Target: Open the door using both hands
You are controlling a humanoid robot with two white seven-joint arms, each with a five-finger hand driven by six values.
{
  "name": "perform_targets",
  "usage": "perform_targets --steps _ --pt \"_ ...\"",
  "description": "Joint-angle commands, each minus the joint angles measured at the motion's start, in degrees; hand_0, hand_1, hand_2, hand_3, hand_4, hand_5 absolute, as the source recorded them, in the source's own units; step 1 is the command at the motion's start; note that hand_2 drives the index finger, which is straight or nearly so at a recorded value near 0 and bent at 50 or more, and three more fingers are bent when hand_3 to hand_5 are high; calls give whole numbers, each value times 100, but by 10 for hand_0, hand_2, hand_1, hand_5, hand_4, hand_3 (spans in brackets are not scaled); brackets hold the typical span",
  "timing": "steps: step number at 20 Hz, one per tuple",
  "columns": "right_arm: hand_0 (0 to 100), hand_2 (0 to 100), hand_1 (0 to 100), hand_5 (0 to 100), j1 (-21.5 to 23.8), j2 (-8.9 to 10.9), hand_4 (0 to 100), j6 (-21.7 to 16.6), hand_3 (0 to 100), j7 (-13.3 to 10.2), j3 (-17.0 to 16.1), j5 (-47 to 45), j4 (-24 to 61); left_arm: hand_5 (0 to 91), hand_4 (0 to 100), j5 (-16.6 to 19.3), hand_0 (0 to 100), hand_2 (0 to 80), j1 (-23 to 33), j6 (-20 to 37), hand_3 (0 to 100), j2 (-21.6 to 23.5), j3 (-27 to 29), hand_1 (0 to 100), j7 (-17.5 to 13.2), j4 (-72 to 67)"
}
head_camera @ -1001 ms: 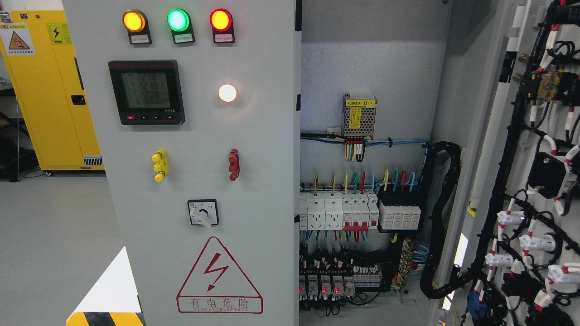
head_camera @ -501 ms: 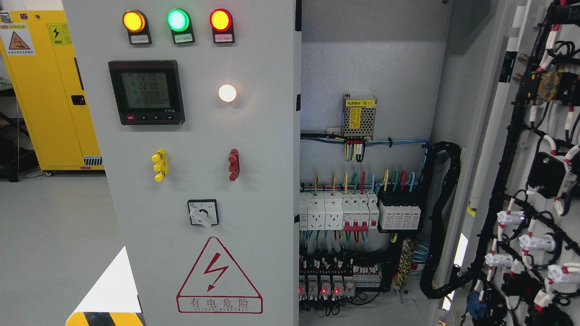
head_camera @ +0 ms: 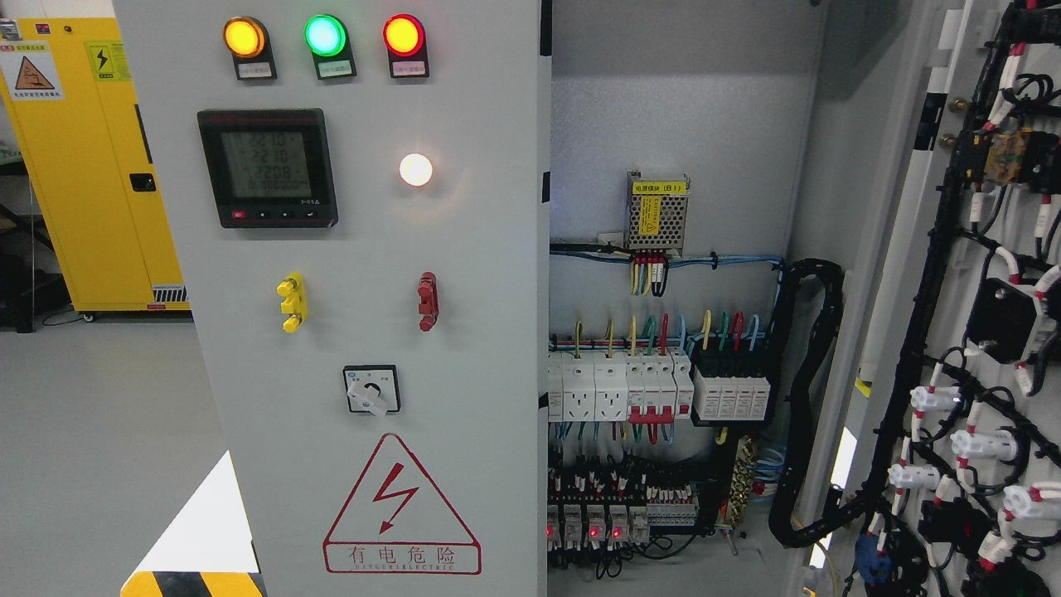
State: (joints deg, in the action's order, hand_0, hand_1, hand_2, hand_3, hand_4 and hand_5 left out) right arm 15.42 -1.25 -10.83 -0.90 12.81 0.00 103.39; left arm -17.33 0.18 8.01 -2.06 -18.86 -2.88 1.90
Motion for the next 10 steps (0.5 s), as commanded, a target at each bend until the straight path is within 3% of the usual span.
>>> perform_targets --steps 1,10 --pt "0 40 500 0 -591 -296 0 11 0 -15 363 -167 840 0 0 1 120 0 140 -19 0 -58 5 556 6 12" --pt "0 40 500 0 -1602 -367 0 432 0 -59 372 -123 779 0 0 1 120 0 131 -19 0 -58 5 556 6 12"
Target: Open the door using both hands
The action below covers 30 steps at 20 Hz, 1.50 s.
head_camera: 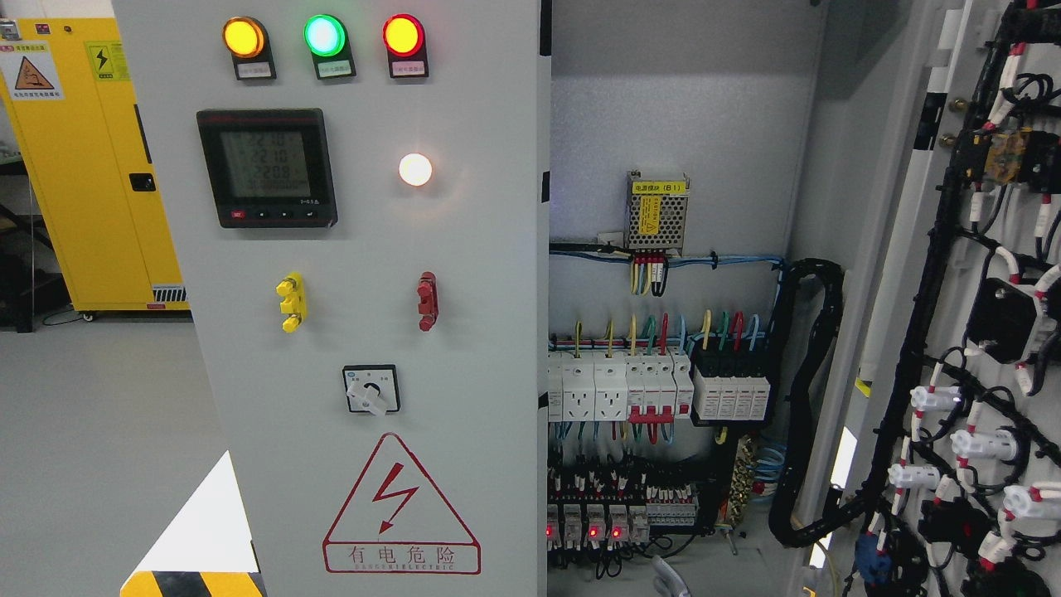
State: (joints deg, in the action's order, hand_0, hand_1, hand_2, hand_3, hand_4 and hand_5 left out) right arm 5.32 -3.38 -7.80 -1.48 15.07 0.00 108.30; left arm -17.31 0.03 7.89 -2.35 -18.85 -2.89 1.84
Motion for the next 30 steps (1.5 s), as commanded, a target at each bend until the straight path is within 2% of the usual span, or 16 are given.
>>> perform_targets --steps 1,4,8,13,18,24,30 --pt "0 40 500 0 -698 -154 0 182 0 -2 119 -114 253 0 0 0 120 0 138 -6 0 -55 4 556 8 18" --pt "0 40 500 0 -1006 -154 0 367 0 -2 57 -97 95 0 0 0 120 0 138 -6 0 -55 4 556 8 9" --pt "0 40 500 0 -1559 -242 0 920 0 -2 5 -97 -159 0 0 0 120 0 41 -15 0 -19 4 556 8 9" --pt "0 40 500 0 -2009 -295 0 982 0 -10 -206 -97 -608 0 0 0 120 0 15 -15 0 -63 4 556 8 18" --pt "0 40 500 0 -2526 -304 0 1421 0 -2 -224 -114 -889 0 0 0 120 0 15 -15 0 -72 13 556 8 18" --pt "0 40 500 0 -2957 -304 0 1501 0 33 -224 -167 -1328 0 0 0 120 0 15 -15 0 -90 13 556 8 18" --pt "0 40 500 0 -3660 -347 0 1598 0 60 -382 -185 -1821 0 0 -9 120 0 -11 -24 0 -107 13 556 8 18"
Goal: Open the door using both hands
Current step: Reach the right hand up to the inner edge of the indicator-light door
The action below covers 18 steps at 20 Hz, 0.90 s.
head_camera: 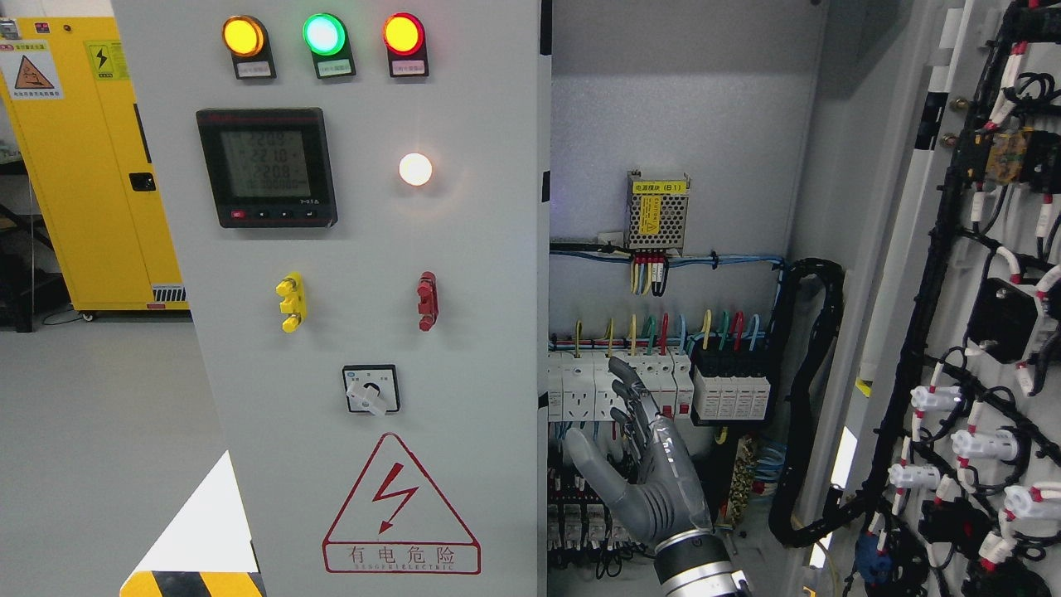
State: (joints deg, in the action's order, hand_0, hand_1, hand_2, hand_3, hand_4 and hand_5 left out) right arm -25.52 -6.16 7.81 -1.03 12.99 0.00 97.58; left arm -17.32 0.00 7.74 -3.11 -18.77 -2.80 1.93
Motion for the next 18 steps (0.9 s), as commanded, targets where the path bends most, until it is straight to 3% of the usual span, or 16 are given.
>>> perform_targets --steps 1,14,17,18 --pt "0 40 500 0 -612 -70 0 45 0 15 -174 -185 -801 0 0 -9 120 0 -9 -1 0 -57 5 556 -2 9" --pt "0 40 500 0 -998 -96 0 204 0 252 -296 -897 -1100 0 0 -17 120 0 -9 -1 0 -40 5 556 -2 0" --pt "0 40 500 0 -1095 -96 0 204 0 777 -358 -897 -1109 0 0 -17 120 0 -9 -1 0 -49 5 556 -2 9" --pt "0 40 500 0 -1096 -96 0 204 0 806 -376 -897 -1118 0 0 -17 120 0 -9 -1 0 -49 5 556 -2 9"
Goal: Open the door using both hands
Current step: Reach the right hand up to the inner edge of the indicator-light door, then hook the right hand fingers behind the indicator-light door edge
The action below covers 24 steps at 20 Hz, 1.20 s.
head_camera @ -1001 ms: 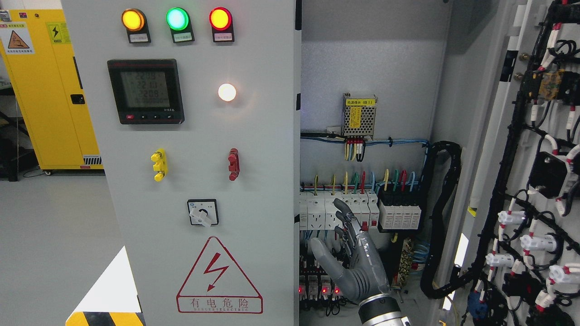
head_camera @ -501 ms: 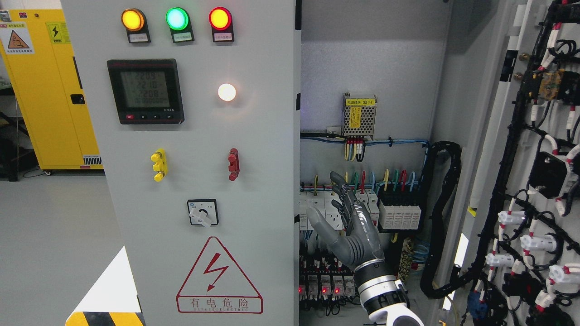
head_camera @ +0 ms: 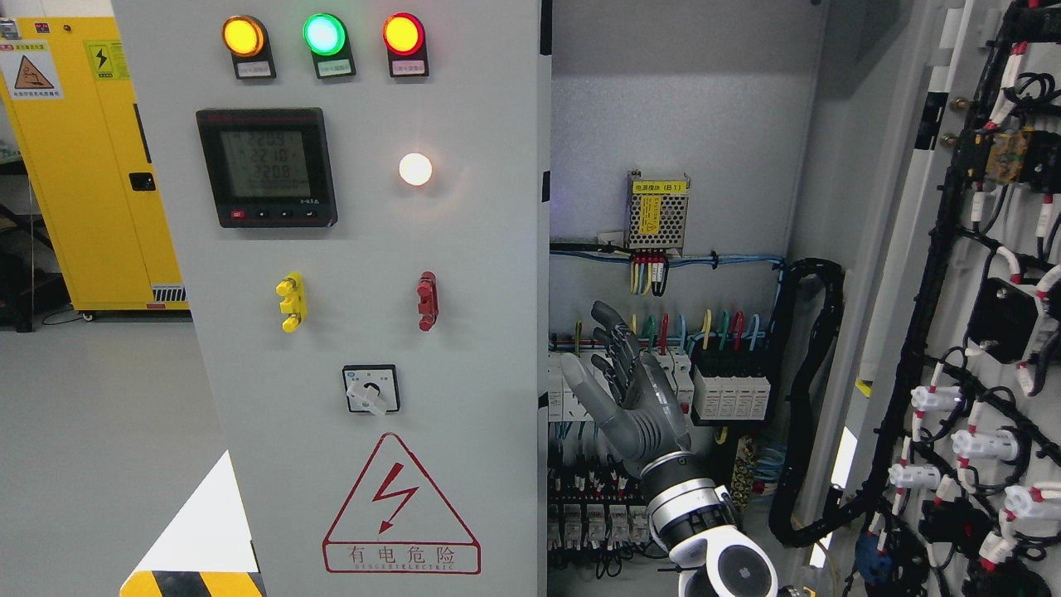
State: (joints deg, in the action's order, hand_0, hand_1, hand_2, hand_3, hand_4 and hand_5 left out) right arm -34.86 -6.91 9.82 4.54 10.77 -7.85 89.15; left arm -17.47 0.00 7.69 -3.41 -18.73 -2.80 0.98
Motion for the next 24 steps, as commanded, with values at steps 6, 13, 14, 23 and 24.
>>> perform_targets --steps 6,13,14,23,24 --pt "0 40 500 0 -223 -12 0 11 0 398 -260 -181 -355 0 0 -2 120 0 -9 4 0 -20 1 556 -2 105" --pt "0 40 500 0 -346 5 0 11 0 767 -260 -568 -557 0 0 -2 120 0 -9 4 0 -11 1 556 -2 96" --pt "0 40 500 0 -346 5 0 11 0 907 -277 -577 -548 0 0 -2 120 0 0 4 0 -11 1 556 -2 96" --pt "0 40 500 0 -565 -3 0 160 0 1181 -523 -664 -909 0 0 -2 120 0 -9 4 0 -20 1 556 -2 105" --pt "0 40 500 0 -557 -3 0 221 0 1181 -523 -804 -891 0 0 -2 120 0 -9 4 0 -28 -7 556 -2 105"
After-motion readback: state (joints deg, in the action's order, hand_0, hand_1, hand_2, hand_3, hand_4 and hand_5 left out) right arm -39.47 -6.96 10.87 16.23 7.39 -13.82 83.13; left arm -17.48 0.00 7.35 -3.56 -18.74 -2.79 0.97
